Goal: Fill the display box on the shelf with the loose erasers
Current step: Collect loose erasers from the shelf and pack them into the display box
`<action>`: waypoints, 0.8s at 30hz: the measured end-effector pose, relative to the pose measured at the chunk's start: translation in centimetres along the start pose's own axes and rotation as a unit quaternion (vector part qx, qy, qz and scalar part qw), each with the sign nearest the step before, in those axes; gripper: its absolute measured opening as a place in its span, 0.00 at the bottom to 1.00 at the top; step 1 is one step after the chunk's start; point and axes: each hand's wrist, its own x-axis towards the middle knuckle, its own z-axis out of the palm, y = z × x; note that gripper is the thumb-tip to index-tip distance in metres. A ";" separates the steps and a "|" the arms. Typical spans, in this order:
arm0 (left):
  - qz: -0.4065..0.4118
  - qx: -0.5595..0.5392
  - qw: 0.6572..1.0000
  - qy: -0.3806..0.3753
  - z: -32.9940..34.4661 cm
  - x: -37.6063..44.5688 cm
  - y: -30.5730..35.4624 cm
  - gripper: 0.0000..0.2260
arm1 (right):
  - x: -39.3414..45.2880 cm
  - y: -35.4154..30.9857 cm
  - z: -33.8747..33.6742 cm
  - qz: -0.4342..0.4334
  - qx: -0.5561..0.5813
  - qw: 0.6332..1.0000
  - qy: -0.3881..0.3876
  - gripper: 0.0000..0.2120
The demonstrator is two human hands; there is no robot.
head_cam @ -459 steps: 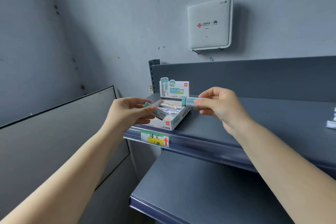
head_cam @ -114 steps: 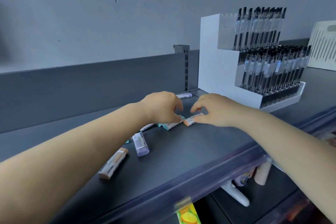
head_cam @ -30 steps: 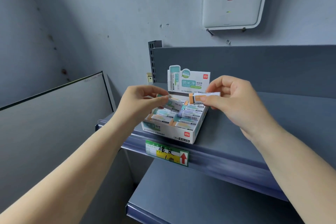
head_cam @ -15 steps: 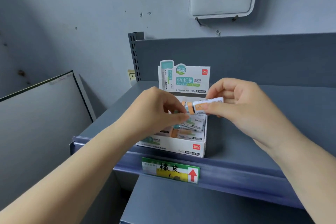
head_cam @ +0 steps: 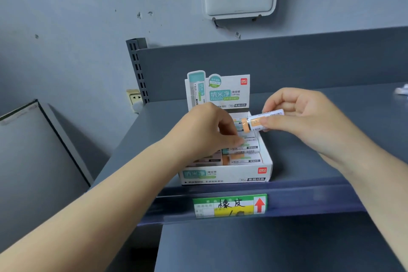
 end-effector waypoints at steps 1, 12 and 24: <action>0.004 -0.001 1.000 0.001 0.0 0.1 -0.1 0.06 | -0.2 -0.1 0.0 0.002 0.000 1.000 0.006 0.05; -0.008 0.003 0.998 0.064 -1.1 -0.5 -2.3 0.06 | -1.4 -1.2 2.3 0.019 -0.168 0.983 -0.071 0.07; -0.014 -0.011 0.997 0.076 -2.2 -2.3 -3.5 0.05 | -1.0 -0.6 2.3 -0.012 -0.311 0.947 -0.079 0.04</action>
